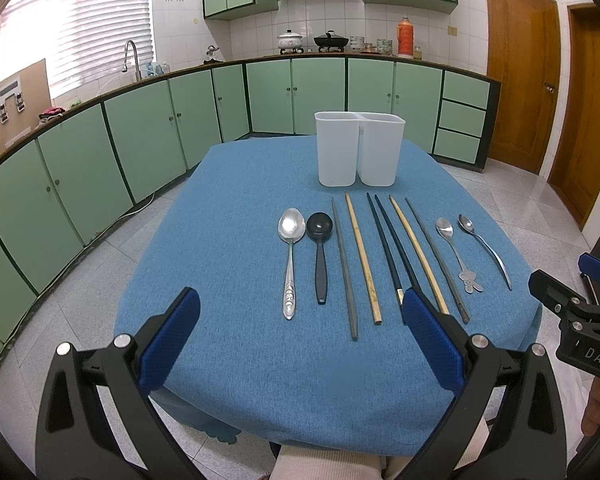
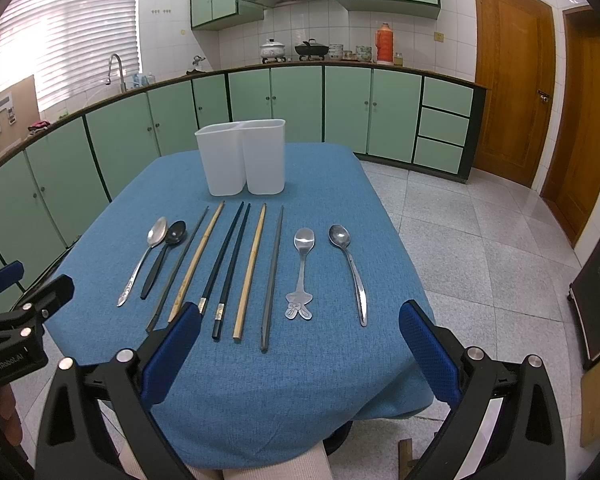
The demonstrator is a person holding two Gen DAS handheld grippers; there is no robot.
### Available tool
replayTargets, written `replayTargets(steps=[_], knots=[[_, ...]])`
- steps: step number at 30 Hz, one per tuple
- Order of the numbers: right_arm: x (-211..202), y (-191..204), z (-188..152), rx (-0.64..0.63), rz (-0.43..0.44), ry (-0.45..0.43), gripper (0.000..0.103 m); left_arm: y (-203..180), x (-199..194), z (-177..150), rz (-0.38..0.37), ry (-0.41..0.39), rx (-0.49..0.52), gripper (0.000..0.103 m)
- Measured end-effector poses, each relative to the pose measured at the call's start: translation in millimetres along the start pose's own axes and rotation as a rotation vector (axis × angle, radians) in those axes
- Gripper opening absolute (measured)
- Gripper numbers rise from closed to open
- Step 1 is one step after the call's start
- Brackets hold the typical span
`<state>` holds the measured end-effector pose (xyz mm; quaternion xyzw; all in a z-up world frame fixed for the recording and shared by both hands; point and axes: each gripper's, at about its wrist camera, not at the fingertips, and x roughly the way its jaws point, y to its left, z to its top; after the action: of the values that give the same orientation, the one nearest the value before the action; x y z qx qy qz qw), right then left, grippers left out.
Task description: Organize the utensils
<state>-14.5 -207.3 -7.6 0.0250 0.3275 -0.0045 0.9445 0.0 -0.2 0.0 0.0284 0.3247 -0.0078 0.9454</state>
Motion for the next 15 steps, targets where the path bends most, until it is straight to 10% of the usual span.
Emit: replayTargets(steps=[15], knots=[[2.1, 0.5, 0.2, 0.000, -0.001, 0.002, 0.097, 4.4, -0.9, 2.4, 0.001, 0.001, -0.001, 0.098]])
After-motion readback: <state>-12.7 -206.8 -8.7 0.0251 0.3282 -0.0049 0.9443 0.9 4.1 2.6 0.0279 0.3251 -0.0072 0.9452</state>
